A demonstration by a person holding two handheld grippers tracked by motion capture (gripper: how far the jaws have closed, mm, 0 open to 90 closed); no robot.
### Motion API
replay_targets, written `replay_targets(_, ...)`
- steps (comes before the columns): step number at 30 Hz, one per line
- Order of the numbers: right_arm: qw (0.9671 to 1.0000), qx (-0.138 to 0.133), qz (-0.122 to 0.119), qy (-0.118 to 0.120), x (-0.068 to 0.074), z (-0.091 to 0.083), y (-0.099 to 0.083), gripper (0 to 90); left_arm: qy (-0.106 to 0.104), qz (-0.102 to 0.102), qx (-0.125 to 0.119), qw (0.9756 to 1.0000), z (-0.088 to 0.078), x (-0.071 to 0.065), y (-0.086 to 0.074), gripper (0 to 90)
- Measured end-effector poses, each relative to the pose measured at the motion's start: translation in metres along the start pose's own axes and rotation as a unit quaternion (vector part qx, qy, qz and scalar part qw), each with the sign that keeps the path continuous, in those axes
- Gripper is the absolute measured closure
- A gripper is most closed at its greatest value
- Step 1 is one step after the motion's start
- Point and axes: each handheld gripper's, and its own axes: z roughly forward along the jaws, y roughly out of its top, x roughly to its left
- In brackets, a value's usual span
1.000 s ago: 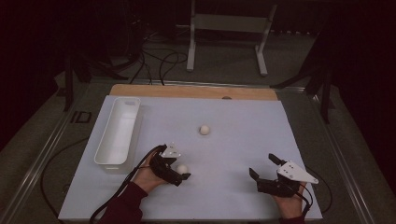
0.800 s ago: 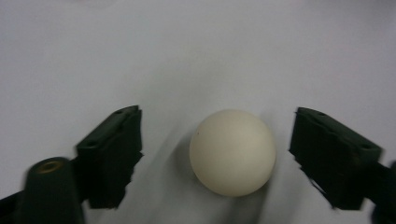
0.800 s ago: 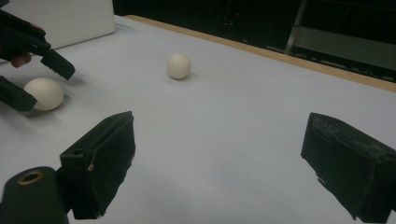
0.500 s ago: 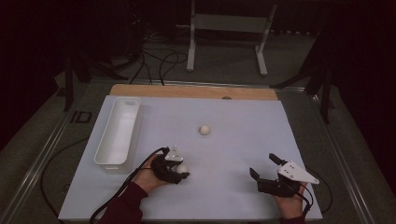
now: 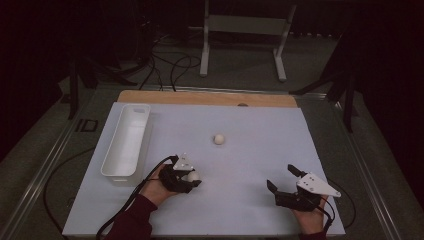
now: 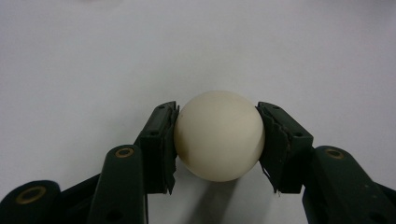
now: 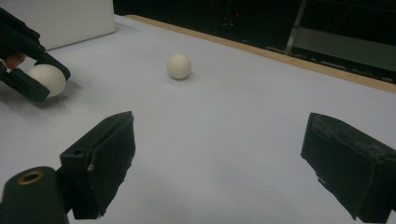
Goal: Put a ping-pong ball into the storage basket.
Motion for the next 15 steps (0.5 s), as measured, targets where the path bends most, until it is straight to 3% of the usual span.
replay_targets(15,1.0000,0.002,0.002,0.002,0.001,0.001,0.000,9.5,0.012,-0.013,-0.038,0.9991,-0.022,0.007,0.004,51.0)
